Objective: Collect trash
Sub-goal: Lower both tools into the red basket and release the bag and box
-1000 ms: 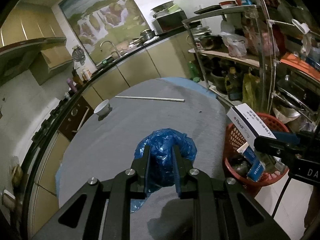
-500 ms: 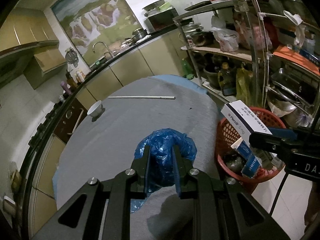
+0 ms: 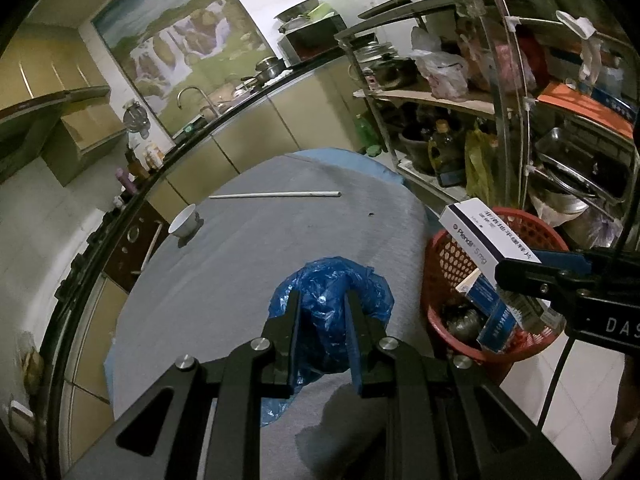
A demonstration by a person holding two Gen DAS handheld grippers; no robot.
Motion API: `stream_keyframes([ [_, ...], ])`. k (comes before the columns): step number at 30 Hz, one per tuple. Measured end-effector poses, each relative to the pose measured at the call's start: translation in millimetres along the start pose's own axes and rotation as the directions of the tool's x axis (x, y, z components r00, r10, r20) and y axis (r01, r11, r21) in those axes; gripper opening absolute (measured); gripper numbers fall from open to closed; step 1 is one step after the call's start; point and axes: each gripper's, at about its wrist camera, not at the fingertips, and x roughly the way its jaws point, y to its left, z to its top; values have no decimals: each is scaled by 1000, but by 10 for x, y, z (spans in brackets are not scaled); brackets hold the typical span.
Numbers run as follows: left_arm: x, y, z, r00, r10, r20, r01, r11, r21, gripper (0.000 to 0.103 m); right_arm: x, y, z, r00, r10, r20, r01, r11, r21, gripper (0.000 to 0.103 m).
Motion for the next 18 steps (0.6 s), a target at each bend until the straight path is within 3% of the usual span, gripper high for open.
stream_keyframes([
  [18, -28, -81, 18, 1000, -16, 4, 16, 999, 34, 21, -47, -70, -6, 1000, -8, 13, 8, 1000, 15, 49],
])
